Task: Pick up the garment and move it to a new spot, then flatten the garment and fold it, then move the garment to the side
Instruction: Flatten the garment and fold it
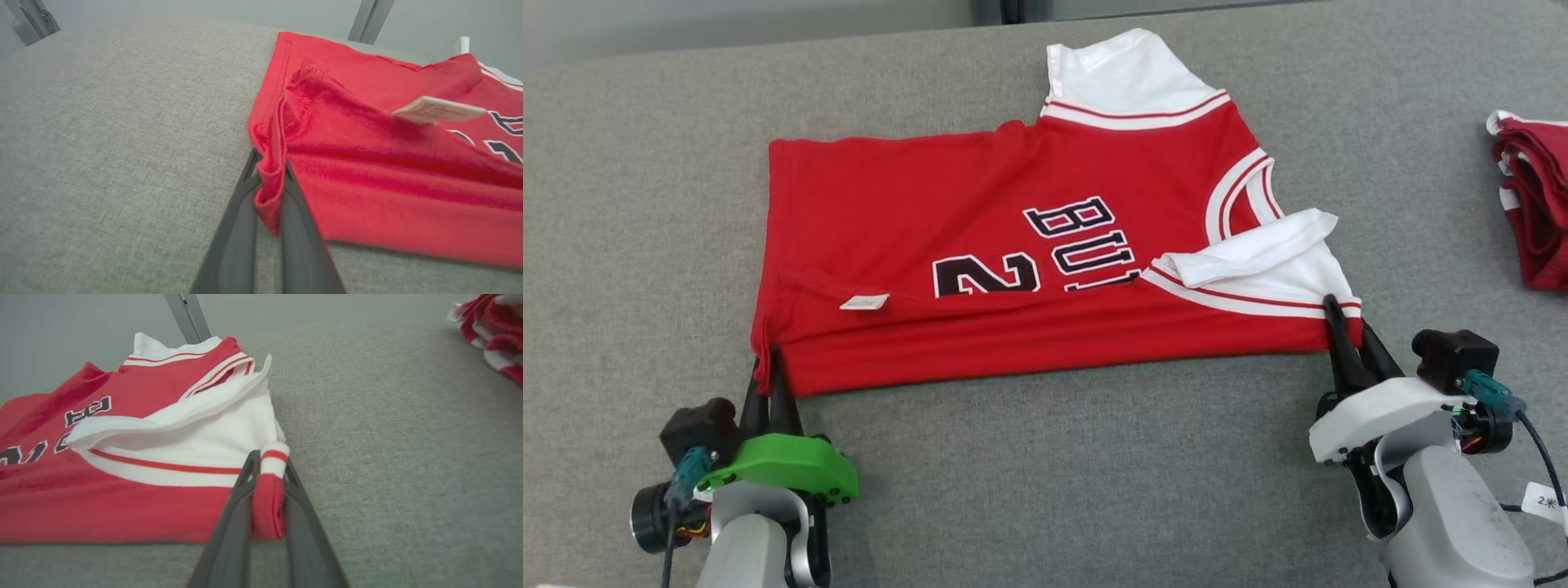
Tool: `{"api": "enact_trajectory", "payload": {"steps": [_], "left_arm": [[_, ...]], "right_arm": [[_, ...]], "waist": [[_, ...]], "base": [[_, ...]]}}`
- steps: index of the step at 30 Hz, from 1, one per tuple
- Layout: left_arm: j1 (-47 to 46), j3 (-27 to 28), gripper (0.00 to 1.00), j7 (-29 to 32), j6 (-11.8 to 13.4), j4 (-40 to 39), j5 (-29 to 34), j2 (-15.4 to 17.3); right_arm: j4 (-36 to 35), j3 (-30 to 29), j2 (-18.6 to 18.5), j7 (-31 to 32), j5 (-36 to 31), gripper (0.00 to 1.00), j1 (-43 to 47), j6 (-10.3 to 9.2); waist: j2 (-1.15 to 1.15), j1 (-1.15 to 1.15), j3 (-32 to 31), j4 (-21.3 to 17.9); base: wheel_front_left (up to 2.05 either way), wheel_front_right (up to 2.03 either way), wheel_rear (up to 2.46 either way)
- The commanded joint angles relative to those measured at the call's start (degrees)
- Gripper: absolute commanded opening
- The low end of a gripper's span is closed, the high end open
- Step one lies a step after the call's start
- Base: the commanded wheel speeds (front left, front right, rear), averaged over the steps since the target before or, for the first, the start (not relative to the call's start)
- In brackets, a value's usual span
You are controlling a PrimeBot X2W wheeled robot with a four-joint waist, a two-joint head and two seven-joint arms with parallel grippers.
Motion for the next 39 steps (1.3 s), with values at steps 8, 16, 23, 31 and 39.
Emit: {"api": "enact_trajectory", "payload": {"steps": [8, 16, 23, 31, 39], "left_arm": [[7.40, 2.47, 0.00, 0.00, -0.15, -7.90, -1.09, 0.77], [14.55, -3.33, 0.00, 0.01, -0.08, -4.41, -2.47, 0.61], [15.27, -8.77, 1.00, 0.01, 2.44, -2.45, -5.69, 0.61], [7.42, -6.08, 1.00, 0.01, 2.29, -5.25, -3.10, 0.56], [-7.01, -3.00, 1.00, 0.01, -0.98, 3.04, 0.72, 0.83]], "right_arm": [[-6.62, -0.45, -0.72, -0.07, 6.15, 0.00, 5.39, -0.22], [-5.91, 1.75, -0.59, -0.06, 6.68, 0.00, 13.82, -0.16], [-5.44, 1.07, -0.47, -0.06, 4.64, 1.00, 15.38, -0.14], [-7.96, 0.67, -0.47, -0.06, 1.15, 1.00, 7.83, -0.14], [-5.27, 2.70, -0.46, -0.06, -3.72, 1.00, -3.67, -0.14]], "waist": [[0.00, 0.00, -8.72, -0.19], [0.00, 0.00, -11.35, 0.07], [0.00, 0.00, -9.30, 0.65], [0.00, 0.00, -4.21, 1.09], [0.00, 0.00, 2.05, 0.72]], "base": [[0.00, 0.00, 0.00], [0.00, 0.00, 0.00], [0.00, 0.00, 0.00], [0.00, 0.00, 0.00], [0.00, 0.00, 0.00]]}}
